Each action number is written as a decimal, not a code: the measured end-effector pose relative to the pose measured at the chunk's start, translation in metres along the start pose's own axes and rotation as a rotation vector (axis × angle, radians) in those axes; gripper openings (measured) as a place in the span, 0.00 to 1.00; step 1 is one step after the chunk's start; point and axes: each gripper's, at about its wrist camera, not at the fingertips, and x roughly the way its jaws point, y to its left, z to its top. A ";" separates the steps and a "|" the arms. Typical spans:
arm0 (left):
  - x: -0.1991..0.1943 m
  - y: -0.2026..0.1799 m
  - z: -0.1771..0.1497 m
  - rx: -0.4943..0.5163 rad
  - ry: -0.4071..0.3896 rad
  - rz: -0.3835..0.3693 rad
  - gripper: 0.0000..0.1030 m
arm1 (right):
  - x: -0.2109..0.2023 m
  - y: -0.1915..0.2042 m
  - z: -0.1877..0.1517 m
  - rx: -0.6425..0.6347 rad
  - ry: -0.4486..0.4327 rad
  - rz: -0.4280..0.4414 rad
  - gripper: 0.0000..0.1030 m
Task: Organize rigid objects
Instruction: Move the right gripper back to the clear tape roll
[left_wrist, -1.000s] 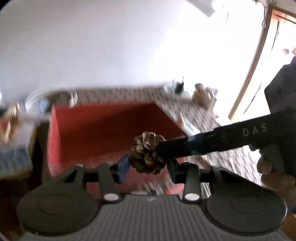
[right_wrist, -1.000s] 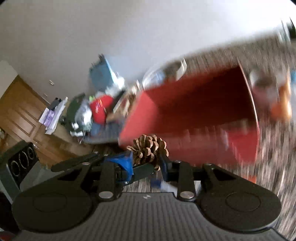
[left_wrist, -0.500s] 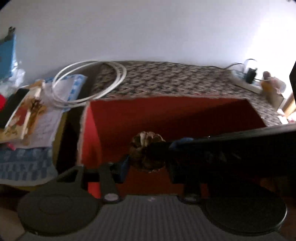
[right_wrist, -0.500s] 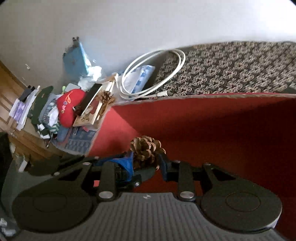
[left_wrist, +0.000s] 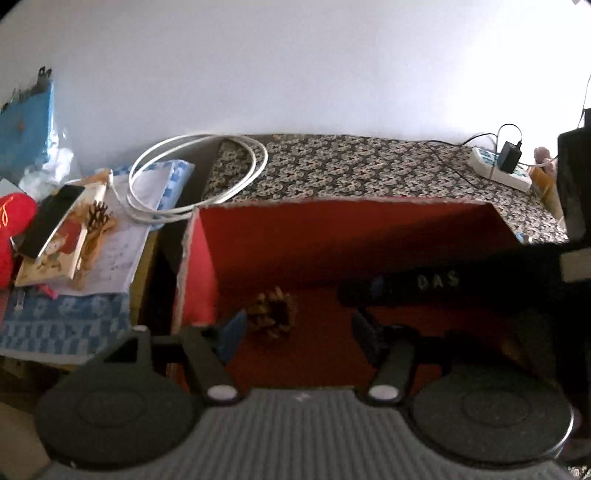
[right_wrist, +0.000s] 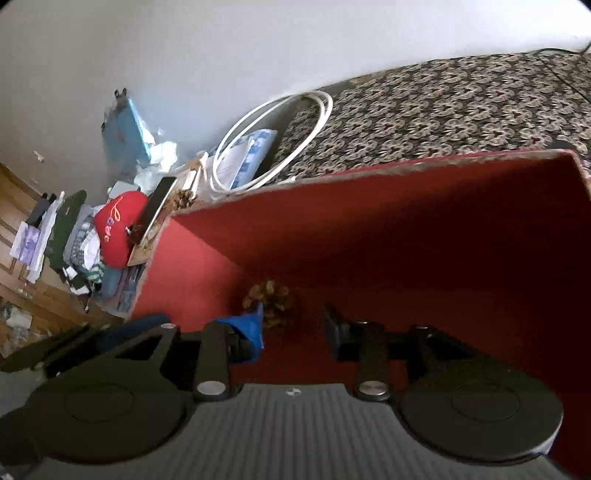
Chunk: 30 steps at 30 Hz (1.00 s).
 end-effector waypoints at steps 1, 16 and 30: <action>-0.003 -0.002 -0.001 -0.002 -0.001 -0.004 0.63 | -0.001 -0.002 0.000 0.001 0.000 -0.026 0.20; -0.108 -0.016 -0.035 0.065 -0.145 0.032 0.66 | -0.097 0.006 -0.062 -0.121 -0.222 -0.014 0.20; -0.094 -0.039 -0.142 0.148 0.060 -0.195 0.66 | -0.125 -0.010 -0.159 -0.088 -0.183 -0.022 0.21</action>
